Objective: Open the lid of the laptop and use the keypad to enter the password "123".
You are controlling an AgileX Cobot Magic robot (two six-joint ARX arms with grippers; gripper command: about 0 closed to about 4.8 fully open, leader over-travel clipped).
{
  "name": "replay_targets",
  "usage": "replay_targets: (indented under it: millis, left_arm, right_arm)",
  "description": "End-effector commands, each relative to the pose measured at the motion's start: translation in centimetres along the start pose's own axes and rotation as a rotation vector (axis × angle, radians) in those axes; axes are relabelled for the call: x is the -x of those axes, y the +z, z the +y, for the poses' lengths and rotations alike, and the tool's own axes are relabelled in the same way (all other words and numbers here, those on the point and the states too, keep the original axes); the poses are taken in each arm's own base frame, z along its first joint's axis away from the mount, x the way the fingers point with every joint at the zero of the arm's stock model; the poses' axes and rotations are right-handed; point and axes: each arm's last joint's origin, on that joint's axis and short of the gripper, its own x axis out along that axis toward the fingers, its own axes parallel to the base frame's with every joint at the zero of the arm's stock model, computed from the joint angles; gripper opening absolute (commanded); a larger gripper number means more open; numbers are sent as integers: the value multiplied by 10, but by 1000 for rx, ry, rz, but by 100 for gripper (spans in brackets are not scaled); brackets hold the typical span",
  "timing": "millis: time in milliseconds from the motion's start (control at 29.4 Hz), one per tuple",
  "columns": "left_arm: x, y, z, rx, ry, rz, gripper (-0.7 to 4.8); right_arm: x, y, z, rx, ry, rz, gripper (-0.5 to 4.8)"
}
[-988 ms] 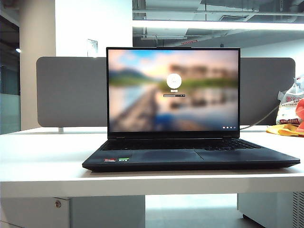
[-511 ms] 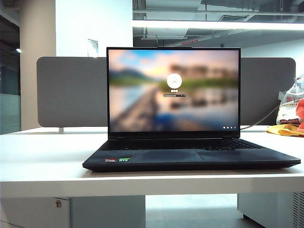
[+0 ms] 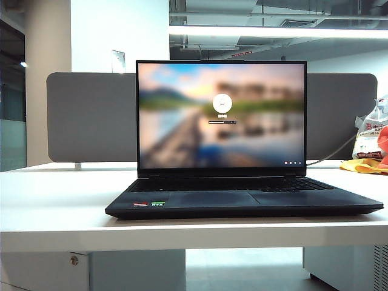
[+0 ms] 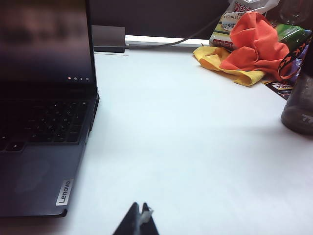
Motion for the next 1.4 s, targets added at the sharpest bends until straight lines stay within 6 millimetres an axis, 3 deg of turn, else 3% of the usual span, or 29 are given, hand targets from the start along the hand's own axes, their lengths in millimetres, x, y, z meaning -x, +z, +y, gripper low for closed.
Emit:
replay_targets:
  millis: [34,1396]
  left_arm:
    - [0,0,0,-4,-4,-4,-5]
    - [0,0,0,-4,-4,-4,-6]
  right_arm:
    - [0,0,0,4,10,-9,-8]
    - [0,0,1,-23,45,-12,-8]
